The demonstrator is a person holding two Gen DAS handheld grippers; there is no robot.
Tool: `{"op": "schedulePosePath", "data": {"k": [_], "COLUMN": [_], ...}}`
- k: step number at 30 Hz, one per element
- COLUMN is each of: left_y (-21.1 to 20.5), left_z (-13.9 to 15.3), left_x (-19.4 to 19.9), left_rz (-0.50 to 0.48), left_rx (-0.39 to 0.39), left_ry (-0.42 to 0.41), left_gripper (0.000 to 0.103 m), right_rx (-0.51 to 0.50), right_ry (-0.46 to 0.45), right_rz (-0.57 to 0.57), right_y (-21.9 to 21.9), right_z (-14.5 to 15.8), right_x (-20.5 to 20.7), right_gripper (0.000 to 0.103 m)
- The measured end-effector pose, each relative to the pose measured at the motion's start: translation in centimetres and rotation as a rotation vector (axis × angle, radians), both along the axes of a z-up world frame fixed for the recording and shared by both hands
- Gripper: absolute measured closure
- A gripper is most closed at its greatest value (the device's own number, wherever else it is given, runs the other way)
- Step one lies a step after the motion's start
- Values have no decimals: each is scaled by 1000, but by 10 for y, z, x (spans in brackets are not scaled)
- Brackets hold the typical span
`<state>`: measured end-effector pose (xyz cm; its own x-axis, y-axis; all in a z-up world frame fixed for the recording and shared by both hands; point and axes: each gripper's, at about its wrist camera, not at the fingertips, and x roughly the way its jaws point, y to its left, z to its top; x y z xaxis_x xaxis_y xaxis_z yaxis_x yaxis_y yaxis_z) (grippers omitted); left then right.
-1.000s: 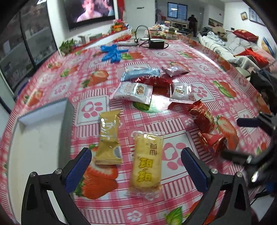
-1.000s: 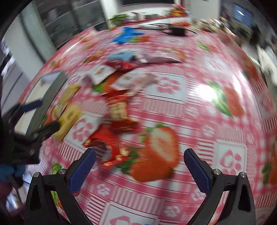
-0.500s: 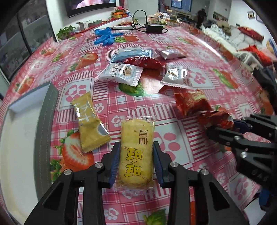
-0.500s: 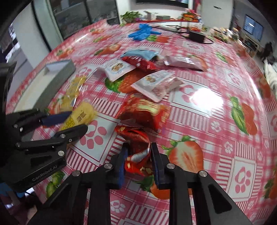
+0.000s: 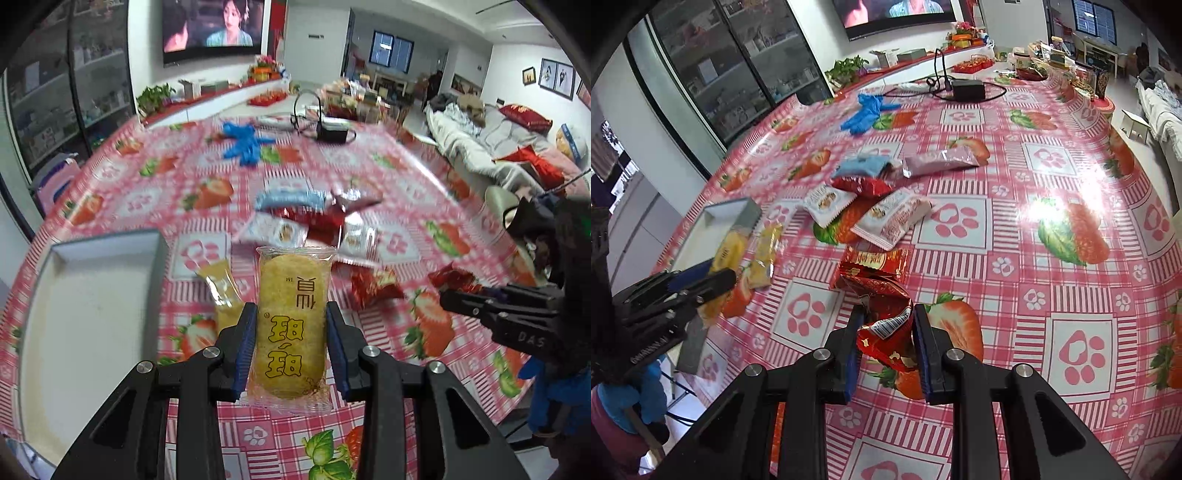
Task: Organize snacks
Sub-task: 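Carry the yellow cake pack with left tool while right tool carries red candy to tray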
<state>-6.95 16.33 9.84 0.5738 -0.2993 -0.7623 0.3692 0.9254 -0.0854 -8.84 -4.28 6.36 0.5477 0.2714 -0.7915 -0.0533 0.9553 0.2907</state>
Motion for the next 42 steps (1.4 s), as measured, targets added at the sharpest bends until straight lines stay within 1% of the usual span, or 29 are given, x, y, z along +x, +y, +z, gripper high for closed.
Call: {"op": "schedulePosePath", "data": {"k": [5, 8, 16, 19, 25, 28, 32, 35, 38, 42], "left_y": [5, 6, 6, 8, 21, 29, 52, 76, 105, 136], "left_z": [24, 36, 58, 72, 119, 141, 165, 177, 185, 186], "left_x": [-8, -13, -23, -25, -27, -24, -20, -14, -5, 4], "left_rz": [5, 5, 2, 3, 31, 60, 112, 161, 218, 270], "left_rx": [-32, -36, -58, -72, -104, -94, -69, -63, -49, -29], "left_ry": [-40, -70, -109, -118, -186, -227, -285, -305, -323, -338], "left_gripper": [64, 64, 64, 64, 64, 64, 64, 64, 64, 64], "right_rx": [24, 35, 54, 47, 42, 44, 33, 27, 14, 10], "right_ry": [-23, -44, -76, -90, -148, -182, -223, -244, -247, -241], "right_rz": [5, 5, 4, 13, 52, 80, 125, 169, 206, 259], "right_y": [1, 0, 0, 3, 18, 30, 53, 76, 98, 130], "right_z": [13, 23, 42, 50, 85, 106, 132, 145, 149, 150], "right_x": [-3, -6, -9, -8, 0, 8, 19, 27, 36, 52], "right_gripper": [76, 76, 76, 76, 76, 76, 76, 76, 76, 76]}}
